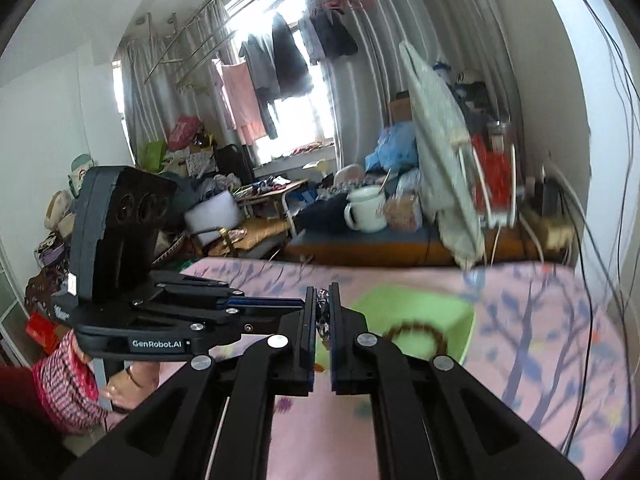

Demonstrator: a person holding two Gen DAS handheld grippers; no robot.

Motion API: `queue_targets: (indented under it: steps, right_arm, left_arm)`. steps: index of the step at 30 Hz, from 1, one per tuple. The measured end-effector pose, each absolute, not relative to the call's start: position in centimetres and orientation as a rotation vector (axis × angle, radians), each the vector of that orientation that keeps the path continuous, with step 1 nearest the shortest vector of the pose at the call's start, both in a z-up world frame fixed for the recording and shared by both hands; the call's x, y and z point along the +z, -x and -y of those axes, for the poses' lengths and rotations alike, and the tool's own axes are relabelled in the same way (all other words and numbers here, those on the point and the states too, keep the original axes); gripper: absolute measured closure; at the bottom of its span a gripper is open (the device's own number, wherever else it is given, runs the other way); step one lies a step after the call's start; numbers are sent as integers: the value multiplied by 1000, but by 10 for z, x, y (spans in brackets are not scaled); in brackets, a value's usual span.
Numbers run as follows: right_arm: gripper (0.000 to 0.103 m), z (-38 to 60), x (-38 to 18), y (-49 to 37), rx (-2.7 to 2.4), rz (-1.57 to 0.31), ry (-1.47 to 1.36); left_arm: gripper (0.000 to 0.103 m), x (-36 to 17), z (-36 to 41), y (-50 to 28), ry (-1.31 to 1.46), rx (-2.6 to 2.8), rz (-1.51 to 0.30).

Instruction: Organize jewelry

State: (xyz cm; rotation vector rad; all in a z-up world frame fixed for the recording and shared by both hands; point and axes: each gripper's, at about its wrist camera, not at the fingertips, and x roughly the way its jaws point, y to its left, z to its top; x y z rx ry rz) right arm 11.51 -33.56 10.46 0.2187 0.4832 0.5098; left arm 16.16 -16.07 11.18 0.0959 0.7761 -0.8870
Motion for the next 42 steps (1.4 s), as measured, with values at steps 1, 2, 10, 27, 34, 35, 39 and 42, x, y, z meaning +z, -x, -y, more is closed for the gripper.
queue_targets:
  steps: [1,2,10,27,34,35,39,42]
  right_arm:
    - [103,336,107,-126,503,-485,-215]
    - [103,337,108,-133,500,-491,-216]
    - [103,331,31,-176,495,-652,-295]
    - [84,309,35,-105,554,-531,-379]
    - [84,298,3,-71,593,-559,-471]
    - [84,296,-4,-67,598,-587,-469]
    - [84,284,-31,-61,602,-697,-466]
    - [90,273,-46,-66,604,-762,-457]
  left_arm:
    - [99,116,162,-169,-87,-877,-772]
    - [99,116,162,-177,-79,-865,-773]
    - [99,46,161,-225,-30,-787,-935]
    - [97,40,124,-192,-35,-778,-838]
    - [97,20,125,-198,26,-797,-868]
    - [97,17,119,-190,27,-800,-851]
    - [97,5,84,-166,39,-773,-844]
    - [97,-11,52,-150,49,-720,-871]
